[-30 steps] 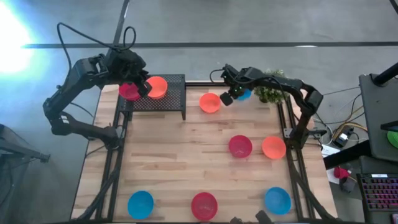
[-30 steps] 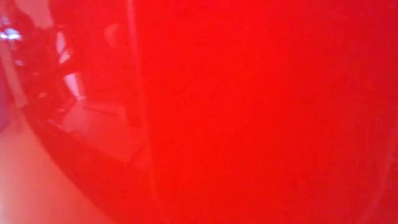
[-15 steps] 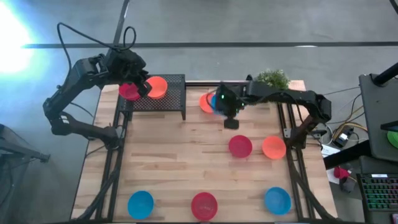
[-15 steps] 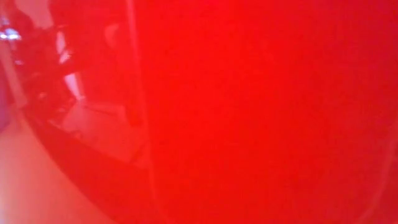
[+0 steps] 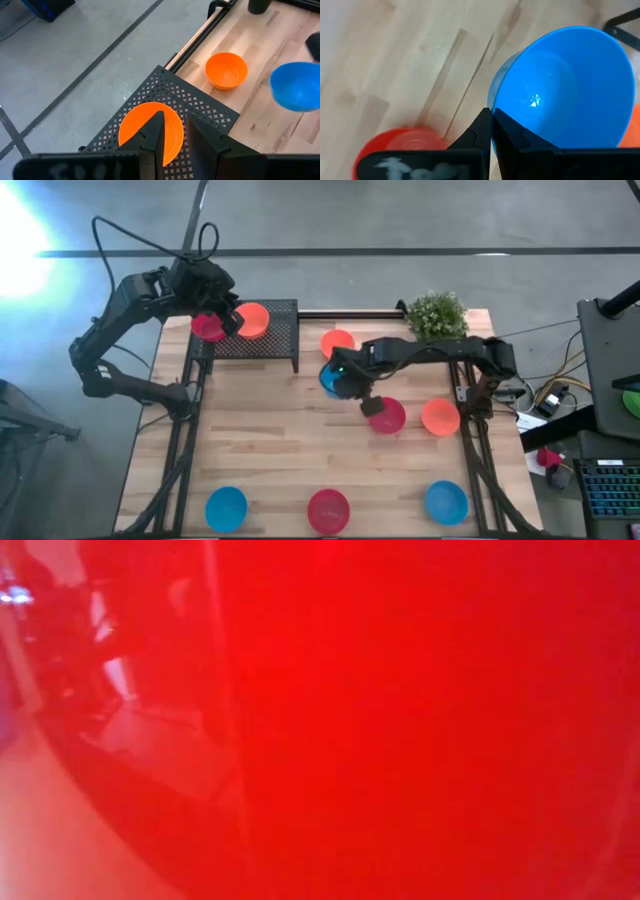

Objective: Pick & Place Mini bowls
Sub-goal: Put the top blue bowl on the shelf

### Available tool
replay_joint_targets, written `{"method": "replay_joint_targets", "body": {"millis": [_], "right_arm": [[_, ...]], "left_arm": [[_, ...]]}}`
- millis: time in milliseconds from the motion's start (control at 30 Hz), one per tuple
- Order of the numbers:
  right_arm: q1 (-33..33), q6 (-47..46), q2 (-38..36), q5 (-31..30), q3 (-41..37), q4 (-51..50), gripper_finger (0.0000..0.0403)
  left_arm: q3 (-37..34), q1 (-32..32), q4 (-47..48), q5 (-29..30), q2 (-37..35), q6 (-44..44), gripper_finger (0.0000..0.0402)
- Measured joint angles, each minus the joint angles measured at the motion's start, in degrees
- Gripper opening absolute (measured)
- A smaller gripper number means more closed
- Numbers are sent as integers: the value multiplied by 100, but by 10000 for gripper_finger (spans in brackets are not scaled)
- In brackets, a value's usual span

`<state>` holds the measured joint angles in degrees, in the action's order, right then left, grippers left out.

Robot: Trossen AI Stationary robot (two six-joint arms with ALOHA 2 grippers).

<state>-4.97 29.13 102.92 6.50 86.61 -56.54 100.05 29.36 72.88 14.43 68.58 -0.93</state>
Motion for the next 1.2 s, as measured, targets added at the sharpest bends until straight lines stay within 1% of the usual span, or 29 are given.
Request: {"method": "replay_joint_targets", "body": {"millis": [133, 267, 367, 467, 633, 700, 800, 1200], "right_arm": [[16, 253, 280, 21, 0, 304, 8], [61, 303, 458, 409, 0, 687, 8], [175, 305, 616, 461, 7, 955, 8], [278, 202, 848, 474, 7, 1122, 8], [402, -49, 1148, 490, 33, 1127, 8], [402, -126, 1228, 677, 83, 1126, 8], [399, -342, 1234, 731, 107, 1114, 8], [466, -376, 1195, 705, 116, 1103, 8]], "left_arm": [[0, 0, 1, 0, 0, 2, 78], [0, 0, 2, 0, 0, 26, 78], [0, 0, 3, -1, 0, 111, 78], [0, 0, 4, -1, 0, 216, 78], [0, 0, 4, 0, 0, 346, 78], [0, 0, 7, 0, 0, 389, 78], [0, 0, 6, -2, 0, 398, 78], [0, 0, 16, -2, 0, 398, 78]]}}
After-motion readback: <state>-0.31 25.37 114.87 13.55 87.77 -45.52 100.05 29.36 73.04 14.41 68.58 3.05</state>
